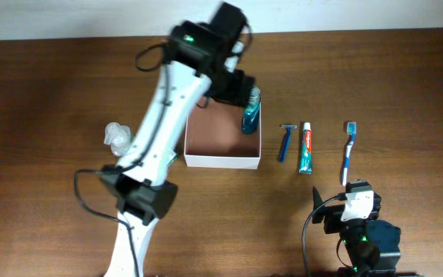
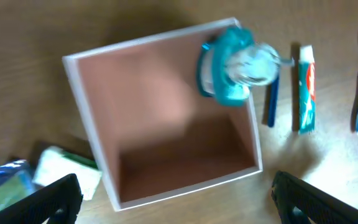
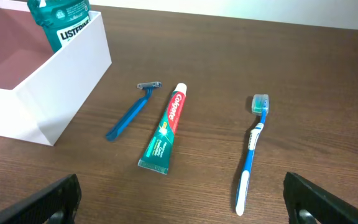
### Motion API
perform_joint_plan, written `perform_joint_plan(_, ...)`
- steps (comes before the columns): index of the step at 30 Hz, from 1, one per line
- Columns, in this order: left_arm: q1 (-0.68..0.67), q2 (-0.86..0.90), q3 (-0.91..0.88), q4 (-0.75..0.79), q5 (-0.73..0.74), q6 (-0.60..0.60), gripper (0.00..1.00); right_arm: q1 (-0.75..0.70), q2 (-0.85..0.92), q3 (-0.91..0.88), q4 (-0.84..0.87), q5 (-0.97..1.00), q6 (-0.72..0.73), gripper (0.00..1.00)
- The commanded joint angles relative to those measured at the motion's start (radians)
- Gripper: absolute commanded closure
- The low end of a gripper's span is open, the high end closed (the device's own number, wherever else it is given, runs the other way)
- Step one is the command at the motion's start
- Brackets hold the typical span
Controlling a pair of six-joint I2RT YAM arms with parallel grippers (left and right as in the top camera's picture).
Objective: Pack container
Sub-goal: 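Carry the mouthwash bottle into the box's back right corner and release, then move the left gripper to the soap pump bottle and grasp it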
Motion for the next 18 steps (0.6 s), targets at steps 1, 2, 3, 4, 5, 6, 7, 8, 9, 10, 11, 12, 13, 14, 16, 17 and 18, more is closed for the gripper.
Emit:
perform_joint_plan(1, 0.097, -0.147, 0.01, -0.004, 0.009, 0.064, 0.01, -0.008, -0.01, -0.006, 0.0, -0.01, 0.007, 0.01)
perform_joint_plan(2, 0.119, -0.181, 0.001, -0.004, -0.002, 0.078, 0.01, -0.008, -0.01, -0.006, 0.0, -0.01, 0.007, 0.01)
perform_joint_plan(3, 0.143, -0.217, -0.013, -0.004, -0.024, 0.08, 0.01, -0.008, -0.01, -0.006, 0.0, -0.01, 0.007, 0.01)
perform_joint_plan(4, 0.167, -0.255, -0.032, -0.004, -0.045, 0.08, 0.01, -0.008, -0.01, -0.006, 0.0, -0.01, 0.007, 0.01)
perform_joint_plan(5, 0.189, -0.29, -0.058, -0.004, -0.062, 0.08, 0.01, -0.008, -0.01, -0.006, 0.0, -0.01, 0.007, 0.01)
perform_joint_plan(6, 0.214, -0.328, -0.09, -0.004, -0.083, 0.081, 0.01, -0.008, -0.01, -0.006, 0.0, -0.01, 0.007, 0.01)
perform_joint_plan(7, 0.241, -0.363, -0.128, -0.004, -0.105, 0.087, 0.01, -0.008, -0.01, -0.006, 0.0, -0.01, 0.007, 0.01)
perform_joint_plan(8, 0.266, -0.395, -0.172, -0.004, -0.123, 0.092, 0.01, -0.008, -0.01, -0.006, 0.0, -0.01, 0.007, 0.01)
perform_joint_plan(9, 0.286, -0.42, -0.214, -0.004, -0.133, 0.095, 0.01, -0.008, -0.01, -0.006, 0.0, -0.01, 0.007, 0.01)
perform_joint_plan(10, 0.311, -0.446, -0.269, -0.004, -0.132, 0.108, 0.01, -0.008, -0.01, -0.006, 0.0, -0.01, 0.007, 0.01)
perform_joint_plan(11, 0.336, -0.467, -0.327, -0.004, -0.132, 0.118, 0.01, -0.008, -0.01, -0.006, 0.0, -0.01, 0.007, 0.01)
perform_joint_plan(12, 0.357, -0.48, -0.385, -0.004, -0.132, 0.121, 0.01, -0.008, -0.01, -0.006, 0.0, -0.01, 0.007, 0.01)
perform_joint_plan(13, 0.375, -0.488, -0.441, -0.003, -0.132, 0.122, 0.01, -0.008, -0.01, -0.006, 0.0, -0.01, 0.007, 0.01)
perform_joint_plan(14, 0.389, -0.488, -0.491, -0.003, -0.132, 0.127, 0.01, -0.008, -0.01, -0.006, 0.0, -0.01, 0.007, 0.01)
perform_joint_plan(16, 0.412, -0.486, -0.606, 0.026, -0.132, 0.166, 0.0, -0.008, -0.01, -0.006, 0.0, -0.01, 0.007, 0.01)
perform_joint_plan(17, 0.428, -0.486, -0.686, 0.081, -0.133, 0.17, 0.0, -0.008, -0.01, -0.006, 0.0, -0.01, 0.007, 0.01)
perform_joint_plan(18, 0.437, -0.486, -0.725, 0.1, -0.133, 0.17, 0.01, -0.008, -0.01, -0.006, 0.0, -0.01, 0.007, 0.01)
